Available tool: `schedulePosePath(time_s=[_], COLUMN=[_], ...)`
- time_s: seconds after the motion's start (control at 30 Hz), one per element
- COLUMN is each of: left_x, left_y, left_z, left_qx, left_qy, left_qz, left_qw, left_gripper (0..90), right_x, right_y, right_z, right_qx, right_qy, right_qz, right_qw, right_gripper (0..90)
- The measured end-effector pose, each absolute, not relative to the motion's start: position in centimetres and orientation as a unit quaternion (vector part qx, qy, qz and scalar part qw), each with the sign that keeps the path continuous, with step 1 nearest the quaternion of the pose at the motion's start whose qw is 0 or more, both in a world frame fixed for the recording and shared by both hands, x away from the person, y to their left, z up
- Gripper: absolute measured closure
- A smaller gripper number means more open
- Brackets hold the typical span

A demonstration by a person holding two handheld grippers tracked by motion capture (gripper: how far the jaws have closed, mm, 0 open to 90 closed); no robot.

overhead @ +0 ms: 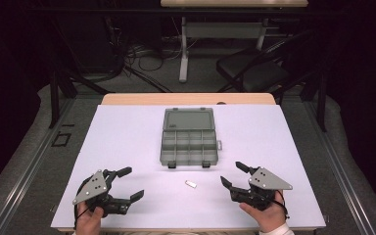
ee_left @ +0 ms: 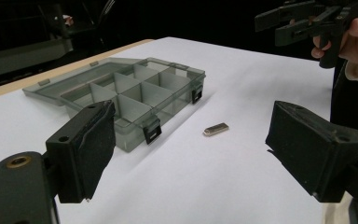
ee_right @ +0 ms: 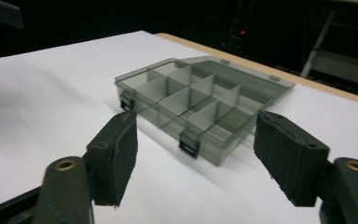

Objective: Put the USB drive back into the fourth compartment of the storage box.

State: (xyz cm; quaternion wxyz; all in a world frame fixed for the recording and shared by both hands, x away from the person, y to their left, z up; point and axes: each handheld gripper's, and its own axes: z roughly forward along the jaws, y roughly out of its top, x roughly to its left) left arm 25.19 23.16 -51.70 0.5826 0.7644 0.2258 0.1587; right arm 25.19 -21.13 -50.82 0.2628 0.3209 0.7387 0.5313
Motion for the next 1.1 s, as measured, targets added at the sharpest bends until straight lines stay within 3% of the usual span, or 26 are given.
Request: schedulePosePath(time_s=[0.67, 0.77, 1.1], left_x=[25.1, 25.1, 25.1], left_y=[23.3, 23.4, 23.5], left_z=[-51.9, -52.0, -52.0], left_qx=[0.773, 0.773, 0.774], left_qy=[0.225, 0.225, 0.225], left_qz=[0.151, 0.15, 0.151], left_qw=[0.573, 0.574, 0.572], left_gripper=[15.7, 15.7, 15.7], right_x=[29.5, 29.9, 31.1], right_y=[-15.8, -15.1, -13.5], right_z=[-50.5, -50.3, -50.3], right_qx=[0.28, 0.274, 0.27], right_qy=[0.802, 0.808, 0.807], right_qz=[0.492, 0.488, 0.498], right_qw=[0.191, 0.184, 0.163], right_gripper=[37.4, 43.3, 49.7])
